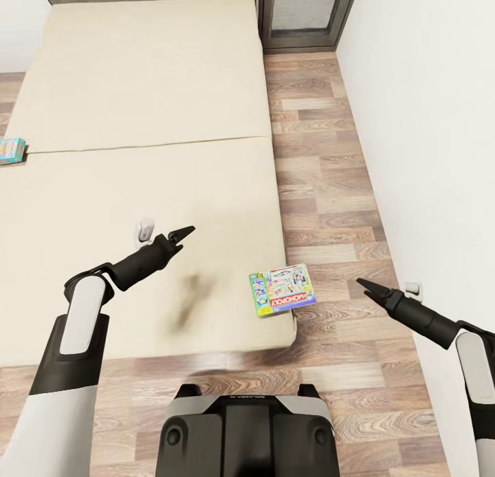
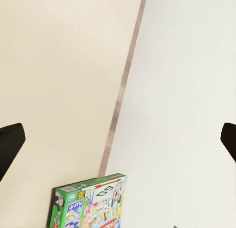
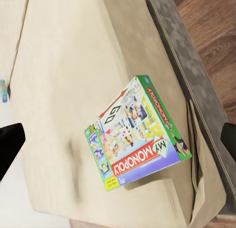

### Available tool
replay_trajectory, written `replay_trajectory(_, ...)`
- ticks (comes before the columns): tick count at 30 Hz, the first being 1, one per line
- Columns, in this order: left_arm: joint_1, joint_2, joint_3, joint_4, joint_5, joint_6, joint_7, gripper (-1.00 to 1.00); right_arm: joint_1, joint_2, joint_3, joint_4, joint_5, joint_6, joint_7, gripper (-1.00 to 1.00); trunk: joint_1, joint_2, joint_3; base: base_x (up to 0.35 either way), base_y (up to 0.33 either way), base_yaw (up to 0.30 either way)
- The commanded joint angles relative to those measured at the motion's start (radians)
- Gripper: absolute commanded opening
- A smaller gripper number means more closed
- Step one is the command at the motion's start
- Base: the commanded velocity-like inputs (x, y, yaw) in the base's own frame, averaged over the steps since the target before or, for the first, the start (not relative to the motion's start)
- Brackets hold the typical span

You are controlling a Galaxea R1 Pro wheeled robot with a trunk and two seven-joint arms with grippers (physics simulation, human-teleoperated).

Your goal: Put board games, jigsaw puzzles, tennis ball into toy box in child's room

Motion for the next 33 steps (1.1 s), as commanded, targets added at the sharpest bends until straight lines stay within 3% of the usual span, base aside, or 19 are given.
replay_trajectory(1, 0.0, -0.003, 0.001, 0.0, -0.001, 0.005, -0.002, 1.0, -0.001, 0.0, -0.001, 0.0, -0.003, 0.005, 0.004, 1.0, 0.0, -0.001, 0.0, 0.0, 0.0, 0.0)
replay_trajectory(10, 0.0, -0.014, 0.0, -0.001, 0.0, 0.005, -0.002, 1.0, -0.001, 0.0, -0.001, 0.0, -0.015, 0.005, 0.004, 1.0, 0.0, -0.001, 0.0, 0.0, 0.0, 0.0)
replay_trajectory(25, 0.0, -0.02, 0.0, -0.002, 0.006, 0.005, -0.003, 1.0, -0.001, 0.001, -0.001, 0.0, -0.02, 0.005, 0.003, 1.0, 0.058, -0.106, -0.047, 0.0, 0.0, 0.0)
replay_trajectory(33, 0.0, -0.02, 0.0, -0.002, 0.053, 0.005, -0.003, 1.0, -0.001, 0.001, -0.001, 0.0, -0.021, 0.005, 0.003, 1.0, 0.088, -0.162, -0.073, 0.0, 0.0, 0.0)
